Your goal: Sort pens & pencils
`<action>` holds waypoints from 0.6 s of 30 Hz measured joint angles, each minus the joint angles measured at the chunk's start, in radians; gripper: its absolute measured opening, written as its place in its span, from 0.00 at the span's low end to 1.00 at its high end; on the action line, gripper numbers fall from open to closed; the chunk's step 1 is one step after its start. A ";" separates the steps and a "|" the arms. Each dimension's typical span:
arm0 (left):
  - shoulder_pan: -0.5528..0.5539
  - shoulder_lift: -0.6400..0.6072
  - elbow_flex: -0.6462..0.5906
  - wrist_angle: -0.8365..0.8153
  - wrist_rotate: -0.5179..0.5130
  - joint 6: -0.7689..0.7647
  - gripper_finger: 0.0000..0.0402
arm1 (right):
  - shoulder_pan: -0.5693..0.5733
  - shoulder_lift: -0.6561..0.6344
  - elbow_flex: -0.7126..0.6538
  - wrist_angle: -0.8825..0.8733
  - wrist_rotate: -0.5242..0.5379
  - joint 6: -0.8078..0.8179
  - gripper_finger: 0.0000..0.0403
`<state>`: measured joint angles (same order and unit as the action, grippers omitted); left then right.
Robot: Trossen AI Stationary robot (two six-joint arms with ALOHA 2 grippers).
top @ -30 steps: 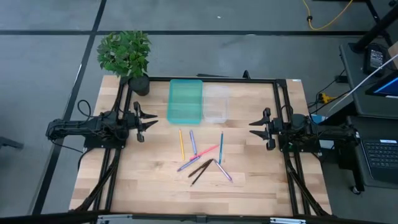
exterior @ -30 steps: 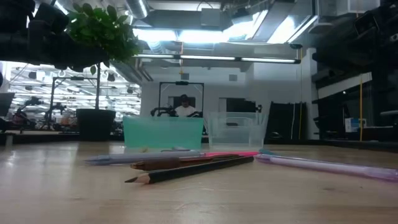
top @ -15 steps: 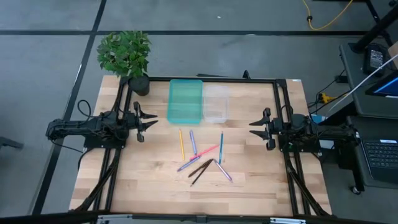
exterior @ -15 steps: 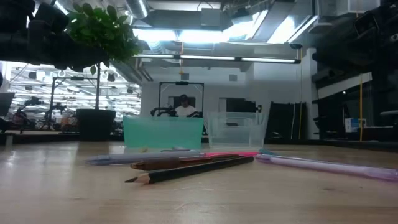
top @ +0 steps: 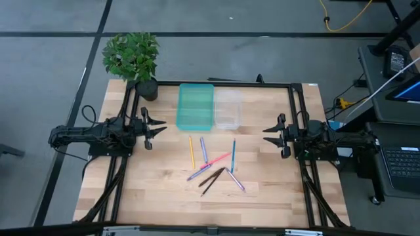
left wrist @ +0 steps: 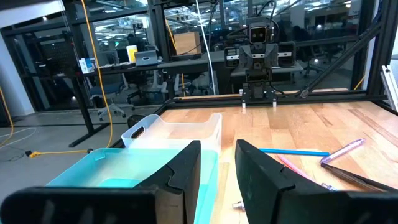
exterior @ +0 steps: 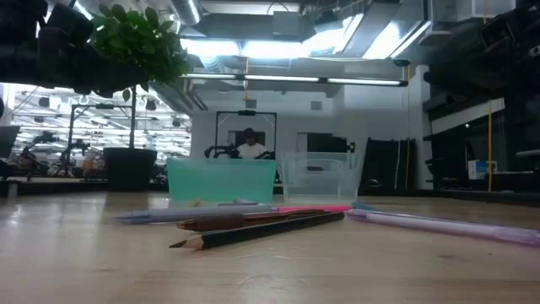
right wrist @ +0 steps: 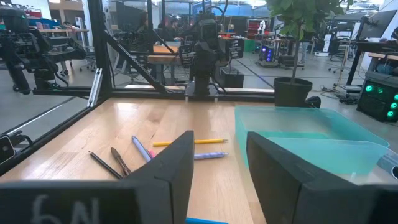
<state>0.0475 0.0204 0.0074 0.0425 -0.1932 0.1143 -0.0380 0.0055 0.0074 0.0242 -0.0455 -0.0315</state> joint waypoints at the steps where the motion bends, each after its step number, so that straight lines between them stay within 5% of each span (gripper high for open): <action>1: 0.000 0.000 0.000 0.000 0.000 0.000 0.23 | 0.000 0.000 0.000 0.000 0.000 0.000 0.37; 18: 0.000 0.000 0.000 0.000 0.000 0.000 0.23 | 0.000 0.000 0.000 0.012 0.001 -0.045 0.37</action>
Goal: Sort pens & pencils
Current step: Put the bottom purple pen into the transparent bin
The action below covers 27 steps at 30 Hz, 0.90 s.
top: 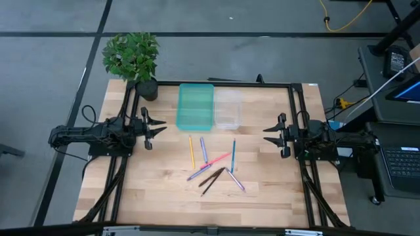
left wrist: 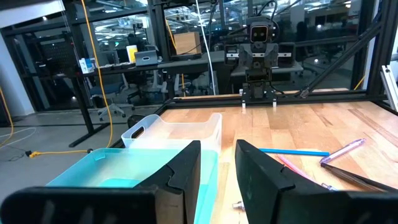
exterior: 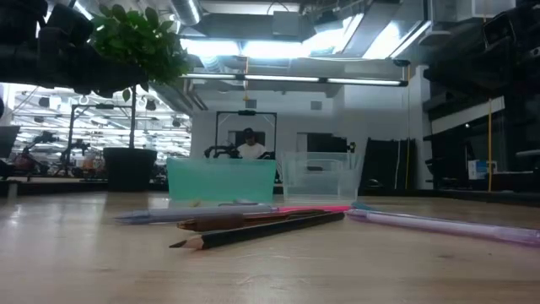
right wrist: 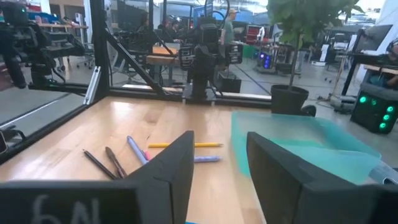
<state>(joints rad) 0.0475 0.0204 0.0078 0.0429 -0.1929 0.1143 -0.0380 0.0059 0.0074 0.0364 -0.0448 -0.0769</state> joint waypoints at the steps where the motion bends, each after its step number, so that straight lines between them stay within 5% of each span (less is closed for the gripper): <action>1: 0.000 0.000 0.000 0.000 0.000 0.000 0.23 | 0.000 0.000 0.000 0.000 0.000 0.009 0.37; 16: 0.000 0.000 0.000 0.000 0.000 0.000 0.23 | 0.000 0.000 0.000 0.003 0.000 0.024 0.37; 27: 0.000 0.000 0.000 0.002 0.000 -0.001 0.23 | 0.000 0.000 0.000 -0.011 -0.010 0.209 0.37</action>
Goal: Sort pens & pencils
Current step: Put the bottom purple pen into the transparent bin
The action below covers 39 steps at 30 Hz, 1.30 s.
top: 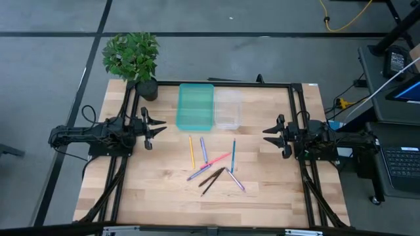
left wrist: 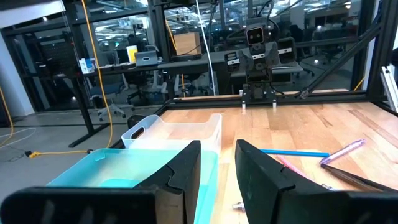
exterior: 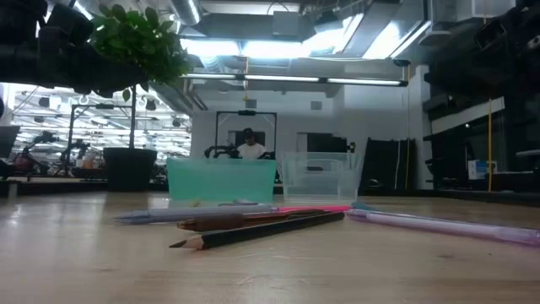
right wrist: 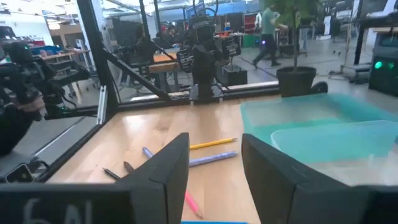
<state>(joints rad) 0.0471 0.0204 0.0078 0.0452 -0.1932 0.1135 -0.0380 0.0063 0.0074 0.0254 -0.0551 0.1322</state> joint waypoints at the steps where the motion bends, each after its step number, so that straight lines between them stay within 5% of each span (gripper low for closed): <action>1: 0.000 0.000 0.000 0.000 0.000 -0.002 0.23 | 0.000 0.000 0.000 0.000 0.000 0.000 0.37; 21: 0.000 0.000 0.000 -0.025 0.131 -0.047 0.23 | 0.000 0.000 0.000 -0.006 0.046 0.005 0.37; 28: -0.005 0.000 0.000 -0.019 0.268 -0.033 0.23 | 0.000 0.000 0.000 -0.001 0.000 0.048 0.37; 39: -0.036 0.000 0.000 0.011 0.285 -0.078 0.23 | 0.000 0.000 0.000 0.049 -0.046 -0.032 0.37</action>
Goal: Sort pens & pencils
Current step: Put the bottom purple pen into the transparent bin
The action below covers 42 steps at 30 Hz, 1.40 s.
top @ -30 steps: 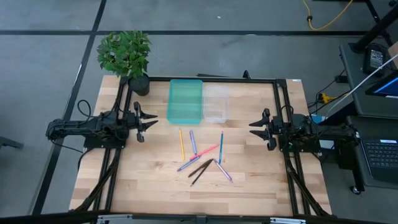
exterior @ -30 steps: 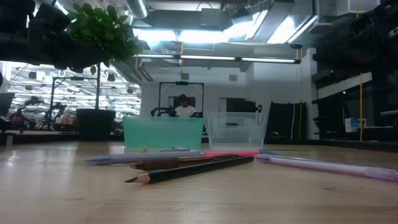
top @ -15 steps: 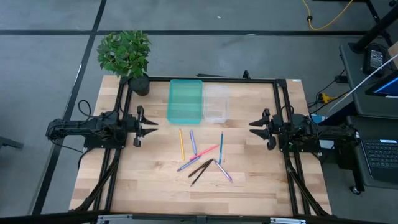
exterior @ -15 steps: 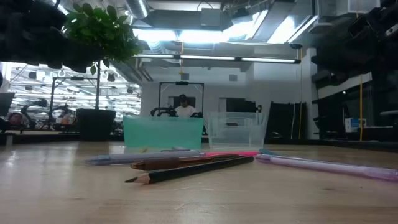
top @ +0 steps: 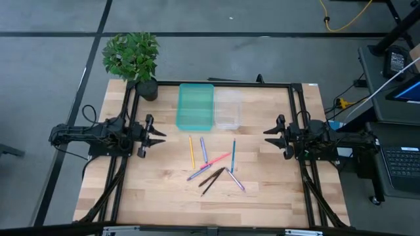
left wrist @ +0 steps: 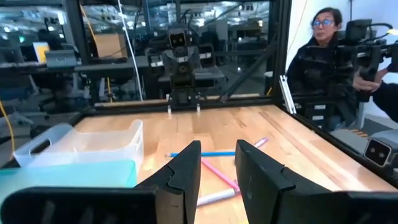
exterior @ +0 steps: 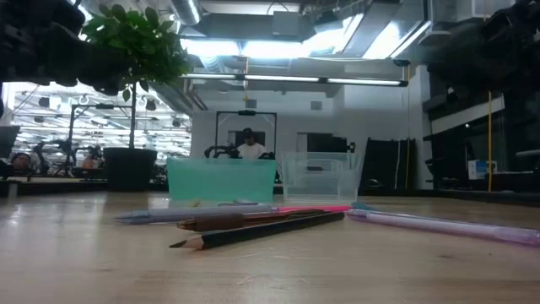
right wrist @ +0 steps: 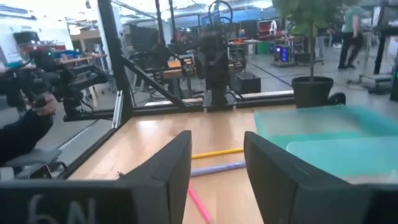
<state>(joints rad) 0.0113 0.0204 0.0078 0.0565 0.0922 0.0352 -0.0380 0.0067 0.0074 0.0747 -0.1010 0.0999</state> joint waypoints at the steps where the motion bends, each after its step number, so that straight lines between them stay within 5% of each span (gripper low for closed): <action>1: 0.000 0.000 0.000 0.002 -0.002 0.000 0.23 | 0.000 0.000 0.000 0.002 0.000 -0.003 0.37; 18: 0.000 0.205 0.014 0.151 -0.115 -0.025 0.23 | 0.000 0.040 0.049 0.019 0.004 -0.112 0.37; 34: -0.005 0.484 0.030 0.441 -0.071 -0.060 0.23 | 0.000 0.390 0.163 0.123 0.066 -0.116 0.37; 42: -0.093 0.622 0.151 0.400 -0.134 -0.027 0.23 | 0.000 0.550 0.170 0.294 0.022 -0.105 0.37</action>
<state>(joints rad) -0.0819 0.6421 0.1593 0.4562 -0.0422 0.0081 -0.0380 0.5567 0.1772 0.3692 -0.0787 -0.0051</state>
